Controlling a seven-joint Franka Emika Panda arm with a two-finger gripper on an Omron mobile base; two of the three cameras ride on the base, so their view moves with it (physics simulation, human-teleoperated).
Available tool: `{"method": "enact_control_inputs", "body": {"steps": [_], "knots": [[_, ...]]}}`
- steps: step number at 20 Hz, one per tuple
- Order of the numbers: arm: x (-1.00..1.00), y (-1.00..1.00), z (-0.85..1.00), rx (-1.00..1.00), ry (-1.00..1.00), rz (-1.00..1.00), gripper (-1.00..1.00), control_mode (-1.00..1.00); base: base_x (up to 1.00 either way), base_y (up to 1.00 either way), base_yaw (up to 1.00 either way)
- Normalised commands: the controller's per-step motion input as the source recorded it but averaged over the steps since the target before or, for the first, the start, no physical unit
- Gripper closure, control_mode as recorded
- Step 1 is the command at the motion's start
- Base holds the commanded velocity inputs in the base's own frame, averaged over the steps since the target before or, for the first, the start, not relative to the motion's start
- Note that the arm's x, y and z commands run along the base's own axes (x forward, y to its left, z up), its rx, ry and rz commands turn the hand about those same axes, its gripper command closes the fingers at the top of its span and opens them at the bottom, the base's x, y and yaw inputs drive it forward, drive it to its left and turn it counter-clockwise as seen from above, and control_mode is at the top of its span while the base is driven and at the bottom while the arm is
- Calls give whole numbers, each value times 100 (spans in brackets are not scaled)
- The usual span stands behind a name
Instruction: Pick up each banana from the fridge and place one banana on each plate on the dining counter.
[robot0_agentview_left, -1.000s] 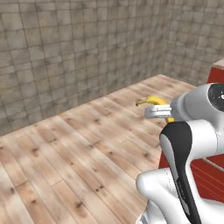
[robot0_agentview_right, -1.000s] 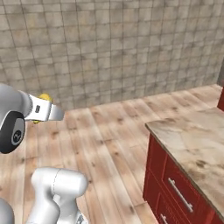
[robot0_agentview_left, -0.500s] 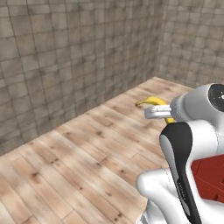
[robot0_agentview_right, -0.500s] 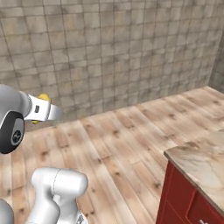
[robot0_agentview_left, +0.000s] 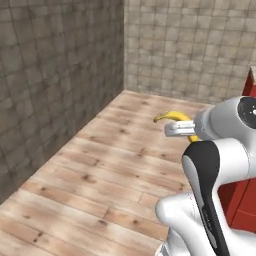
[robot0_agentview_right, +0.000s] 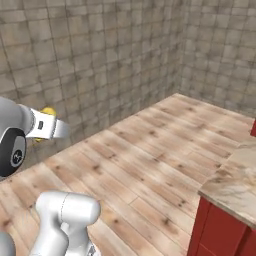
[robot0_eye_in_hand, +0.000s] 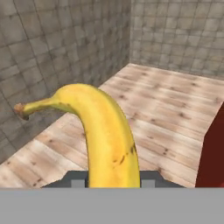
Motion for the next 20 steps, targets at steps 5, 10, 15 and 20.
{"method": "enact_control_inputs", "body": {"steps": [5, 10, 15, 20], "knots": [[0, 0, 0, 0, 0, 0, 100, 100, 100, 42, -57], [0, 0, 0, 0, 0, 0, 100, 100, 100, 33, -55], [0, 0, 0, 0, 0, 0, 100, 100, 100, 28, -53], [0, 0, 0, 0, 0, 0, 100, 100, 100, 26, -48]]}}
